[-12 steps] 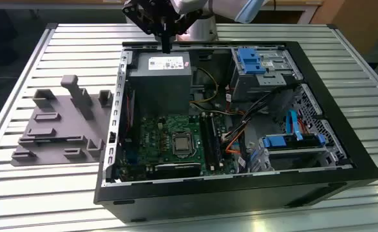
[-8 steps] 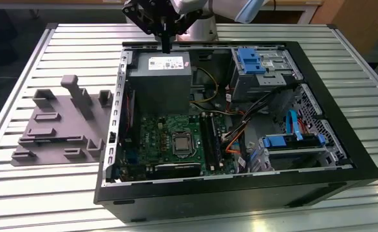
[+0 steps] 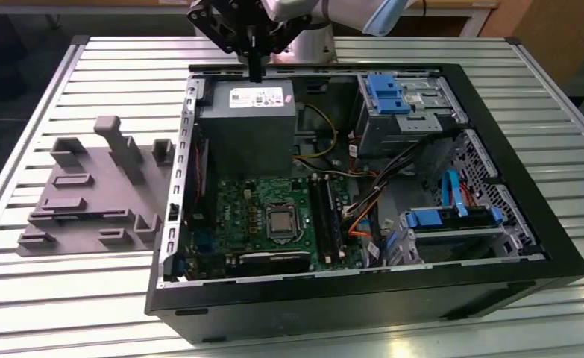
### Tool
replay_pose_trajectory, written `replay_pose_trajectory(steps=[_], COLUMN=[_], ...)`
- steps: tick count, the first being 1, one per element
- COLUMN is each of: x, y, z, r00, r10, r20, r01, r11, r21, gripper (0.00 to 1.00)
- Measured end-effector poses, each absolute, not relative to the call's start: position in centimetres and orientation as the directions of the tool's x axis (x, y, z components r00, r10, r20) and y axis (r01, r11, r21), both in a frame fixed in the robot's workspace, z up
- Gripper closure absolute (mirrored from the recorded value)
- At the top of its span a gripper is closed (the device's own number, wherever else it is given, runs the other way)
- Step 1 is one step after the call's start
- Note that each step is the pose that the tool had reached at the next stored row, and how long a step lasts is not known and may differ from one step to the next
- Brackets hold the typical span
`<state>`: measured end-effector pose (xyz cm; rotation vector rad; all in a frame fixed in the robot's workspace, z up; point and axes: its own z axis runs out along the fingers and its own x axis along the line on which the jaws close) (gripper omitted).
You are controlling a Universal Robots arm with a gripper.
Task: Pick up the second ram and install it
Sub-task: 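Reach for the second ram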
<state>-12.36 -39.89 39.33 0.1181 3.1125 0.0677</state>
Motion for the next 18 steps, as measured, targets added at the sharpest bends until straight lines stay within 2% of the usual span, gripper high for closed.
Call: replay_pose_trajectory(steps=[18], x=[-12.80], y=[-39.89], z=[39.28], r00=[-0.997], r10=[0.076], r20=[-0.024], r01=[0.075], r11=[0.996], r21=[0.044], gripper=[0.89])
